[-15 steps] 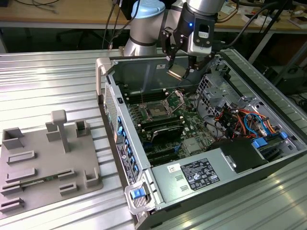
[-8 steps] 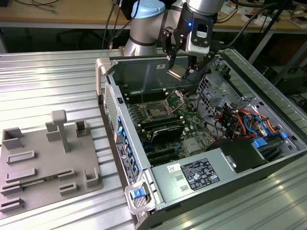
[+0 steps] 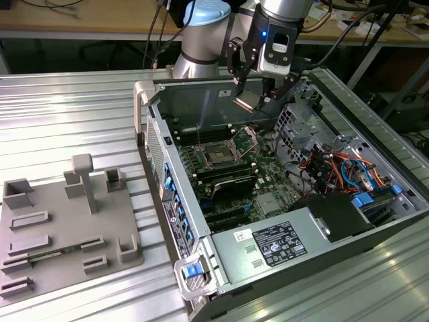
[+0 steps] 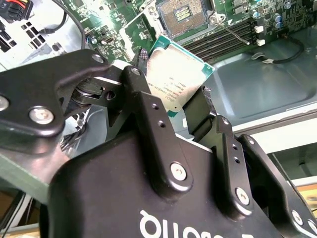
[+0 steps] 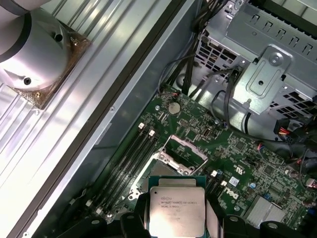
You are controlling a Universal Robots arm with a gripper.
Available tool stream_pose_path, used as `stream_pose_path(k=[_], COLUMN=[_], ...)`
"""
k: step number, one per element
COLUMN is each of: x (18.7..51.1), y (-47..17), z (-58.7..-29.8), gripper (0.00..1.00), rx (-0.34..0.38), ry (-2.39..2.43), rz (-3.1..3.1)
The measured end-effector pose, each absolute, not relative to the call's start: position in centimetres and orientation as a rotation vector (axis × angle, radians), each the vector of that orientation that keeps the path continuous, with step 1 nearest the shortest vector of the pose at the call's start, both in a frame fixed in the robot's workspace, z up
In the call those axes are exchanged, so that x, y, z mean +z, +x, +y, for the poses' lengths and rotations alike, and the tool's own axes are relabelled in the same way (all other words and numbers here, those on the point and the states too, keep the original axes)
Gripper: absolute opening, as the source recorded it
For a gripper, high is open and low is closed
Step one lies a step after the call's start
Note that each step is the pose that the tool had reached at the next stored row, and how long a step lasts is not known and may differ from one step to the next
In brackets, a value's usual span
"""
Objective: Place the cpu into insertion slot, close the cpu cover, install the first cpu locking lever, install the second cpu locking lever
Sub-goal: 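Place the cpu into insertion slot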
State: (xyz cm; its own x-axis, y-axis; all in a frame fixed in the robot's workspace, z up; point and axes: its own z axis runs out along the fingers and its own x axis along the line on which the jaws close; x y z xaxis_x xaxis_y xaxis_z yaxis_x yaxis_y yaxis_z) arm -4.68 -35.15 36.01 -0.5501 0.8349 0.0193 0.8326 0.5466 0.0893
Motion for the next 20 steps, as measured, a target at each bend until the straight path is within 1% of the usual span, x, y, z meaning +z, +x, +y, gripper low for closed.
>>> stream_pose_path(k=[20], x=[35.99], y=[-4.68], z=[-35.15], gripper=[0.55], rx=[0.134], ry=[1.632], rz=[2.645])
